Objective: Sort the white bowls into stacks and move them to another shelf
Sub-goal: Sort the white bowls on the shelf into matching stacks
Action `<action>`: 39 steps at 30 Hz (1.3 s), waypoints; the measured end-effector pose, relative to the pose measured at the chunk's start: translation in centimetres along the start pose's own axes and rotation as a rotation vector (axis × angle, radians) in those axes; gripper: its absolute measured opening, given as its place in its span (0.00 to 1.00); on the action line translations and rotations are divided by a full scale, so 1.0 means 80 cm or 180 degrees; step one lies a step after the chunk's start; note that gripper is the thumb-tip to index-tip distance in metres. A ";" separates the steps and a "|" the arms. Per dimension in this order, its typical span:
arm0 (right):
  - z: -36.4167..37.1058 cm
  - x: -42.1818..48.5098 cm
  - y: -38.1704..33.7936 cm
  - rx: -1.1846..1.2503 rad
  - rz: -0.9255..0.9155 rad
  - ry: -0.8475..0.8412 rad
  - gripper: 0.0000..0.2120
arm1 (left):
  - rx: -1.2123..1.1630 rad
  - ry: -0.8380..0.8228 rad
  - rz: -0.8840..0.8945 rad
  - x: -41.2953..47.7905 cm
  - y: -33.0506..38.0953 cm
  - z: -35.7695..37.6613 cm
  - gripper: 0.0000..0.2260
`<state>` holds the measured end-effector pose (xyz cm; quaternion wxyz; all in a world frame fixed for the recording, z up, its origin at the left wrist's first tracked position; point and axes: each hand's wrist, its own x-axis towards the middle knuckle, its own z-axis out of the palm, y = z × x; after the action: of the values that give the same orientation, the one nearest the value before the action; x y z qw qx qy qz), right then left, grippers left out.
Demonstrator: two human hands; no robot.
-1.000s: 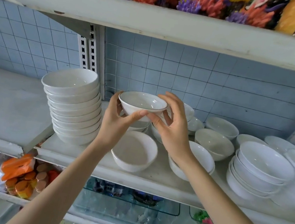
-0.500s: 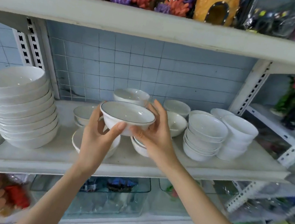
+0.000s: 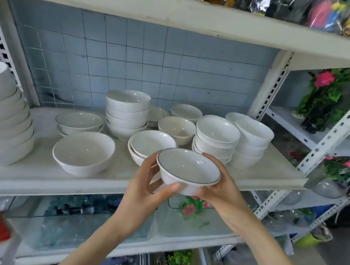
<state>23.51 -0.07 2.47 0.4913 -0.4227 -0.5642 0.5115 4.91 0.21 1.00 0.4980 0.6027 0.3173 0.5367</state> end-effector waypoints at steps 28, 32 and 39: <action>-0.254 -0.034 0.013 -0.0220 0.0275 -0.0038 0.55 | -0.0493 0.0039 -0.0652 0.061 -0.072 0.247 0.19; -0.288 -0.044 0.015 -0.0236 0.0367 0.0210 0.55 | -0.0801 -0.0279 -0.0765 0.085 -0.084 0.272 0.14; -0.346 -0.035 0.015 -0.0421 0.0270 0.0344 0.43 | -0.0704 -0.0216 -0.0702 0.124 -0.109 0.327 0.14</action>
<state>51.23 1.83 0.79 0.4699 -0.5048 -0.5510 0.4699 33.65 5.17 -2.06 0.6277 0.5234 0.3035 0.4898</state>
